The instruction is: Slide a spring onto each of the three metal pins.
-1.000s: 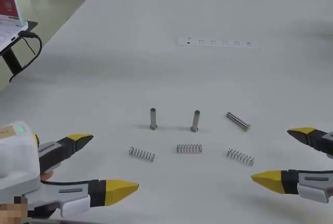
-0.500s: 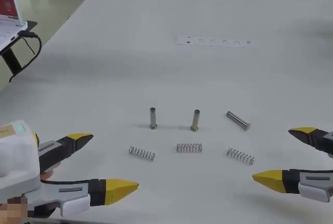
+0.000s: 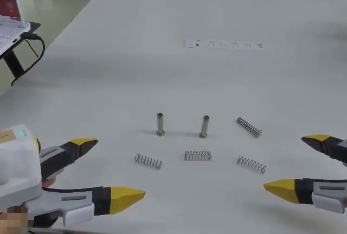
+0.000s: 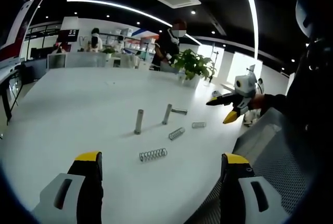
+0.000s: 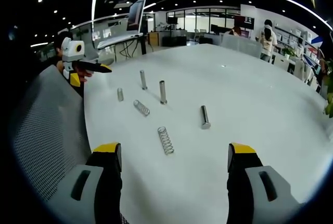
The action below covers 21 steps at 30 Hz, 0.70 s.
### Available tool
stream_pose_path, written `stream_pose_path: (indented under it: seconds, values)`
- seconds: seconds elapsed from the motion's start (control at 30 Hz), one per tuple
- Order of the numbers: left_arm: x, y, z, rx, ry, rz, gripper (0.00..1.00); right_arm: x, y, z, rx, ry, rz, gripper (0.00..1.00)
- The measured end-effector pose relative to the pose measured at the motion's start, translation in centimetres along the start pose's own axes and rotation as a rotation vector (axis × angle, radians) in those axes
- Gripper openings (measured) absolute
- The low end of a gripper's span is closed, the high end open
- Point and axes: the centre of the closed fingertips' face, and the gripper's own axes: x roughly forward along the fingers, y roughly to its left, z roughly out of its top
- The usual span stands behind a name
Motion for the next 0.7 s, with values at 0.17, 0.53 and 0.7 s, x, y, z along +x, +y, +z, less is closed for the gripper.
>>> stream_pose_path:
  seconds: [0.17, 0.53, 0.7]
  values:
    - [0.0, -0.1, 0.2, 0.0, -0.003, -0.001, 0.92, 0.0, -0.1, 0.2, -0.003, 0.0, 0.0, 0.84]
    - [-0.4, -0.4, 0.8, 0.01, -0.012, 0.001, 0.91, 0.1, -0.4, 1.0, -0.019, -0.005, 0.003, 0.83]
    - [-0.4, -0.5, 1.2, 0.018, -0.02, 0.002, 0.91, 0.3, -0.9, 1.9, -0.033, -0.009, 0.001, 0.82]
